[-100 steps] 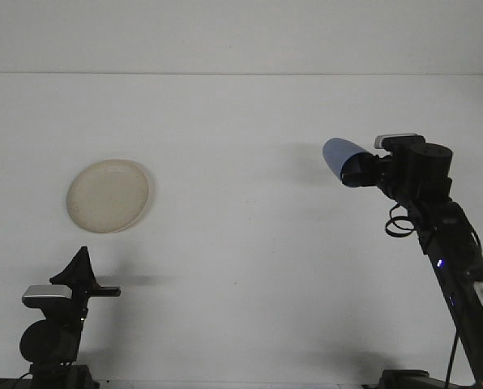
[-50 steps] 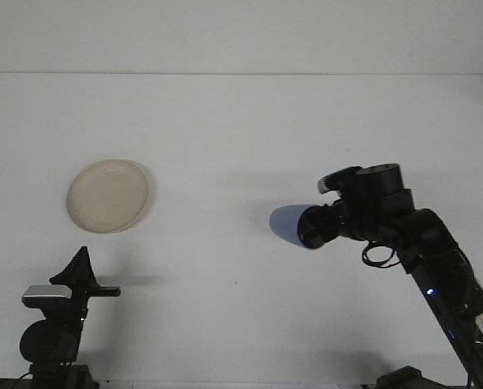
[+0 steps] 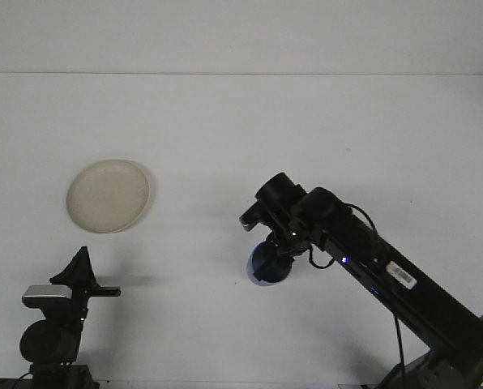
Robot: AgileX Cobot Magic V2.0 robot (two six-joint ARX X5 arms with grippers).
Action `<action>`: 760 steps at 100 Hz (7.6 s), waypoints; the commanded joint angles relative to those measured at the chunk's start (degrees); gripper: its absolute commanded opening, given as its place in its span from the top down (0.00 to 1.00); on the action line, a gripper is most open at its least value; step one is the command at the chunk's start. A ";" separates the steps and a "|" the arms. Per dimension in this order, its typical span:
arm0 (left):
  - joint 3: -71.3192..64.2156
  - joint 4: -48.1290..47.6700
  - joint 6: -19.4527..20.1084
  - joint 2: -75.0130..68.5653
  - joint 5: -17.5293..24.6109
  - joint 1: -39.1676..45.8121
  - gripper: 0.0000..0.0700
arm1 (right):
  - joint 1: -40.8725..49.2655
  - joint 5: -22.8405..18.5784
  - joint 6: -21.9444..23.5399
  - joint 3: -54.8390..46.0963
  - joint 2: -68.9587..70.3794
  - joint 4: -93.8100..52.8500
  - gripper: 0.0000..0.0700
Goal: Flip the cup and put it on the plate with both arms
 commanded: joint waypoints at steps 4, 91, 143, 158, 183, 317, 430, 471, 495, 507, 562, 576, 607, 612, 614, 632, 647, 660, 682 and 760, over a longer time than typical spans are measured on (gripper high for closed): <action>-1.14 0.63 -0.15 -0.07 -0.11 0.04 0.98 | 2.36 0.66 -1.22 1.79 3.65 -0.22 1.00; -1.14 0.63 -0.15 -0.07 -0.11 0.04 0.98 | 7.23 0.66 -3.15 1.77 10.54 1.70 0.98; -1.14 0.61 -9.88 -0.07 -0.11 0.04 0.98 | 7.23 0.26 -3.02 7.32 4.44 0.37 0.58; -1.11 0.66 -21.22 -0.07 -0.09 0.04 0.98 | 6.05 0.39 -1.33 10.73 -1.79 3.50 0.58; 0.74 1.03 -35.65 -0.07 2.29 0.04 0.98 | 0.57 5.77 1.44 10.03 -15.10 13.79 0.58; 70.47 -51.17 -3.06 73.33 30.97 -27.85 0.28 | -13.62 19.98 2.89 -53.88 -77.24 41.77 0.59; 73.02 -45.46 -5.77 98.01 14.45 -49.00 0.99 | -13.62 19.87 3.19 -53.88 -77.24 41.27 0.59; 79.32 -51.41 -3.15 94.49 10.56 -46.16 0.98 | -13.62 20.04 3.32 -53.88 -77.24 40.22 0.59; 85.20 -56.06 -1.09 87.86 5.29 -35.65 0.98 | -13.62 20.06 3.32 -53.88 -77.24 40.09 0.59; 86.79 -56.92 -0.90 84.94 5.20 -27.21 0.98 | -13.62 20.04 3.32 -53.88 -77.24 40.06 0.59; 86.79 -59.87 3.39 89.44 5.25 2.78 0.98 | -13.62 20.04 3.34 -53.88 -77.24 40.04 0.59; 86.79 -59.21 4.22 94.07 5.20 5.53 0.98 | -13.62 20.04 3.32 -53.88 -77.24 40.02 0.59; 86.79 -56.54 5.86 102.09 1.73 6.67 0.97 | -13.62 20.06 3.32 -53.88 -77.24 40.04 0.59; 86.79 -56.39 5.86 102.49 1.73 6.78 0.92 | -13.62 20.04 3.32 -53.88 -77.24 40.04 0.59; 86.79 -56.37 5.86 102.49 1.75 6.78 0.84 | -13.62 20.06 3.34 -53.88 -77.24 40.04 0.59; 88.04 -55.34 5.03 100.65 1.84 6.78 0.34 | -13.62 20.24 3.34 -53.88 -77.24 40.04 0.59; 91.17 -56.06 4.96 95.21 2.95 6.78 0.34 | -13.62 20.28 3.34 -53.88 -77.24 40.04 0.59; 92.11 -55.54 4.20 87.12 5.66 6.78 0.34 | -13.62 22.25 3.37 -53.88 -77.24 40.00 0.59; 92.02 -56.43 3.72 73.00 13.64 6.71 0.42 | -13.62 26.21 4.50 -53.90 -77.29 39.85 0.59; 32.37 -13.09 2.93 21.86 10.08 5.11 0.98 | -13.59 28.76 6.49 -54.49 -79.95 53.16 1.00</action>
